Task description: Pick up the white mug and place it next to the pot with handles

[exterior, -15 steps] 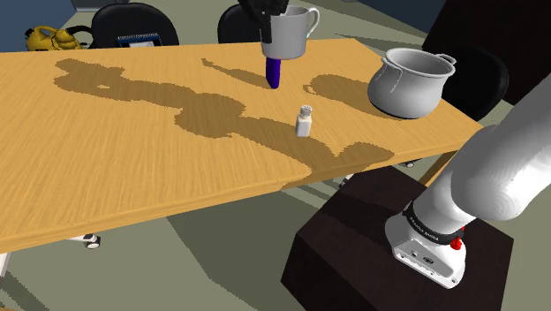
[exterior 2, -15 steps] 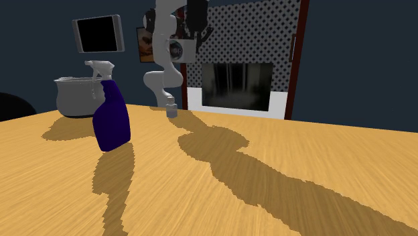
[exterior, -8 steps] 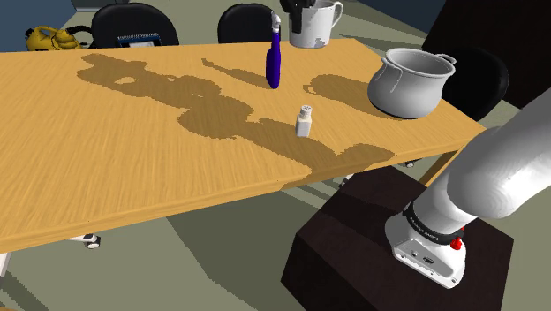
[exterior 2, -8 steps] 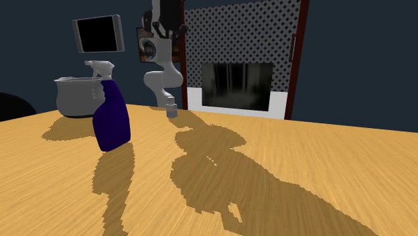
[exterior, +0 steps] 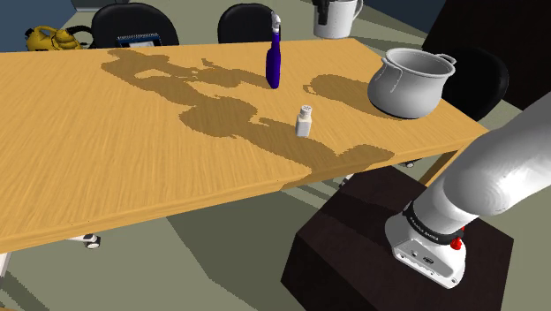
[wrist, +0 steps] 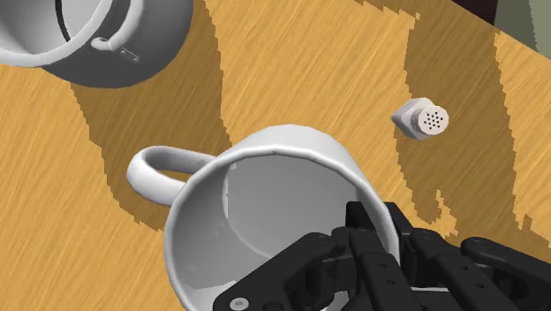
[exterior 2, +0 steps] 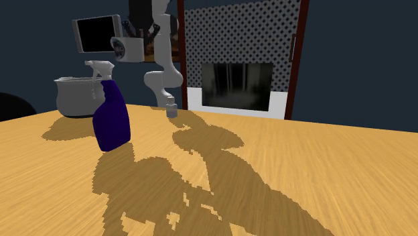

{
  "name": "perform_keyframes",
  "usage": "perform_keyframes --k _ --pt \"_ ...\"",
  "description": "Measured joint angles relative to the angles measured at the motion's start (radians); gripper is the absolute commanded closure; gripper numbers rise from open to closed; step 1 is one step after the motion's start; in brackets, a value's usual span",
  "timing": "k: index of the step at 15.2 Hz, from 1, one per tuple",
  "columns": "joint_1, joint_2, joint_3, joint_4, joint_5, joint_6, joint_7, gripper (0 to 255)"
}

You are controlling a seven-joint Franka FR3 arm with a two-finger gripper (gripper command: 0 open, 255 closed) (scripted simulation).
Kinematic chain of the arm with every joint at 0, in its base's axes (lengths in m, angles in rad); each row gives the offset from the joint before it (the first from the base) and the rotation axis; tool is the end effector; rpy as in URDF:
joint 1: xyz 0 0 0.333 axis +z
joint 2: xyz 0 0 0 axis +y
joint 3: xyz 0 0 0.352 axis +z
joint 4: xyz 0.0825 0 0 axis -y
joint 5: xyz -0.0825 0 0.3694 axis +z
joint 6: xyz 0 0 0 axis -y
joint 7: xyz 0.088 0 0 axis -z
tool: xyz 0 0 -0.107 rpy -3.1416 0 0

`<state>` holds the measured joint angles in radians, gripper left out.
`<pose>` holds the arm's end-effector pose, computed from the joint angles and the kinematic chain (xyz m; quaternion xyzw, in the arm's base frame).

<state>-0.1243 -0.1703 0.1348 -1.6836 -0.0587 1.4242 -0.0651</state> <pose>0.4643 0.0050 0.6826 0.9976 0.0333 -0.0464 0.0393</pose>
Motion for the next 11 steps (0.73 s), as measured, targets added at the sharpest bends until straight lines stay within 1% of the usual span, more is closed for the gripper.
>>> perform_keyframes --k 3,11 --pt "-0.03 -0.008 -0.043 -0.019 -0.013 0.016 -0.073 255" --pt "-0.115 0.055 -0.157 0.052 -0.047 0.026 -0.272 255"
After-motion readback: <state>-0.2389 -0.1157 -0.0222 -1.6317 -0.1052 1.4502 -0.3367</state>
